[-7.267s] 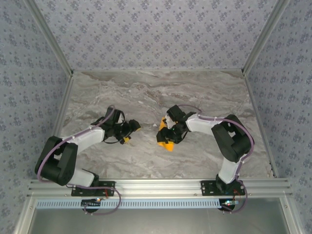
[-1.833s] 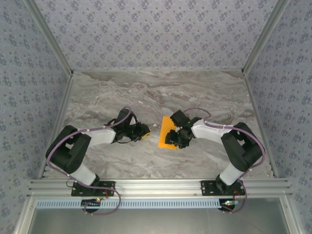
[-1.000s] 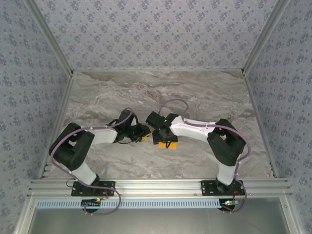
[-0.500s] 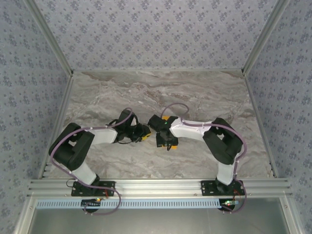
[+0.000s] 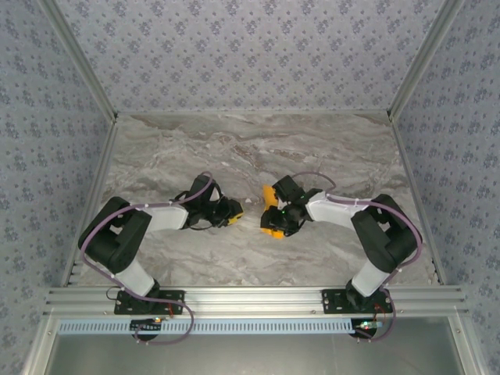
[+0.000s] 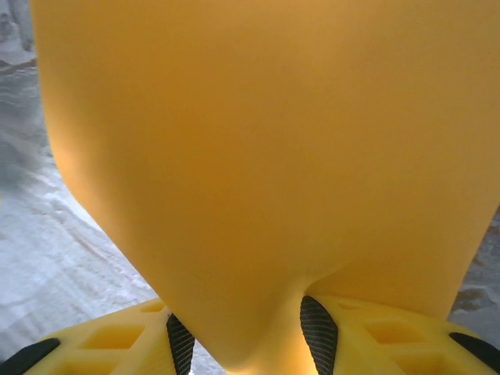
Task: Fold a paper plane with a square sheet of paper (pick it up from the middle)
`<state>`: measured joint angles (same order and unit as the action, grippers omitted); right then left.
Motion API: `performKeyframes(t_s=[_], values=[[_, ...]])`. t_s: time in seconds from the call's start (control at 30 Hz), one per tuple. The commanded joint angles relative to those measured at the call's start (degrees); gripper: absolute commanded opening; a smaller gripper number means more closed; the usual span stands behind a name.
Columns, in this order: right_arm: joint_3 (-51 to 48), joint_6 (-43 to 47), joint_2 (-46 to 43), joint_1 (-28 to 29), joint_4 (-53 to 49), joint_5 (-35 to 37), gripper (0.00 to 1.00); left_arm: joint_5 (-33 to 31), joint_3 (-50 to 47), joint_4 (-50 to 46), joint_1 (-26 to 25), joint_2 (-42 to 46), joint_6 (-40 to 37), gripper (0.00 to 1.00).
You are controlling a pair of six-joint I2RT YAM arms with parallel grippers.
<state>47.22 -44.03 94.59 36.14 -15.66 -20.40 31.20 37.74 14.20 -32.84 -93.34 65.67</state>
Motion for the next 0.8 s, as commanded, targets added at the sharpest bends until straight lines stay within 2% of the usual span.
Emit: performKeyframes(t_s=[0.0,0.2,0.77], values=[[-5.57,0.87,4.23,-2.9,3.38,-3.27,0.48,3.7,1.16,4.08,-1.05,-0.55,-0.02,0.27],[-8.33,-0.15,5.23,-6.55,7.99,-8.37,0.45,4.93,2.1,6.85,-3.21,-2.71,0.86,0.28],[-12.4,-0.52,5.7,-12.18,11.6,-14.46,0.43,7.89,3.87,15.54,-6.16,-8.86,2.43,0.36]])
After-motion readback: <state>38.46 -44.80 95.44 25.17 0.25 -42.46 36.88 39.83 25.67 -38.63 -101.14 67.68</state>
